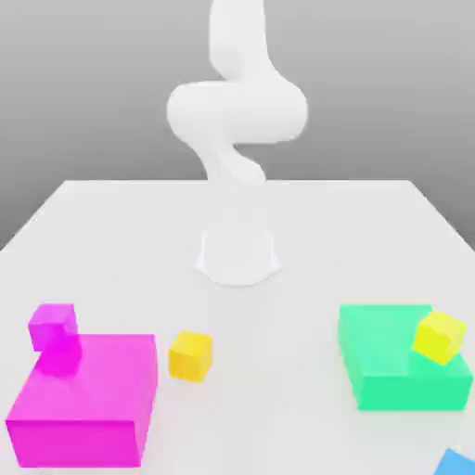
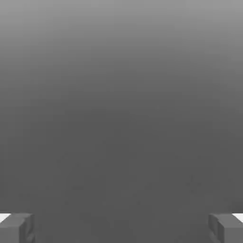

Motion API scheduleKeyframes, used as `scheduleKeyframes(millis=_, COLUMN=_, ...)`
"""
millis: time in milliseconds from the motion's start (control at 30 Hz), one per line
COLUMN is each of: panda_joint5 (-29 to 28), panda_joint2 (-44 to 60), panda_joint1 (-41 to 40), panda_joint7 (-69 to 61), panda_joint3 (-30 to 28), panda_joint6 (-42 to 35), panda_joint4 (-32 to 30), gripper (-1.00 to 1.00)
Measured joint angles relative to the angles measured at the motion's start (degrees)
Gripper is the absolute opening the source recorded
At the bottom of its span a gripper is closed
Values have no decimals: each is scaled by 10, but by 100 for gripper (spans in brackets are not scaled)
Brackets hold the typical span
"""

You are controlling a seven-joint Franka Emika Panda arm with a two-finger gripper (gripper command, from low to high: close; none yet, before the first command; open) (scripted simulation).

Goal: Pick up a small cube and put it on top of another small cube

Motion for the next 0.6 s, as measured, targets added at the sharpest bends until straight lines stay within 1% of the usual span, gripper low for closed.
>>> scheduleKeyframes(millis=467, panda_joint5=-14, panda_joint2=238, panda_joint1=-56, panda_joint7=28, panda_joint3=-36, panda_joint6=210, panda_joint4=-270, gripper=0)
scheduleKeyframes(millis=567, panda_joint5=-15, panda_joint2=321, panda_joint1=-68, panda_joint7=33, panda_joint3=-45, panda_joint6=278, panda_joint4=-329, gripper=0)
scheduleKeyframes(millis=600, panda_joint5=-1, panda_joint2=366, panda_joint1=-68, panda_joint7=24, panda_joint3=-48, panda_joint6=312, panda_joint4=-339, gripper=0)
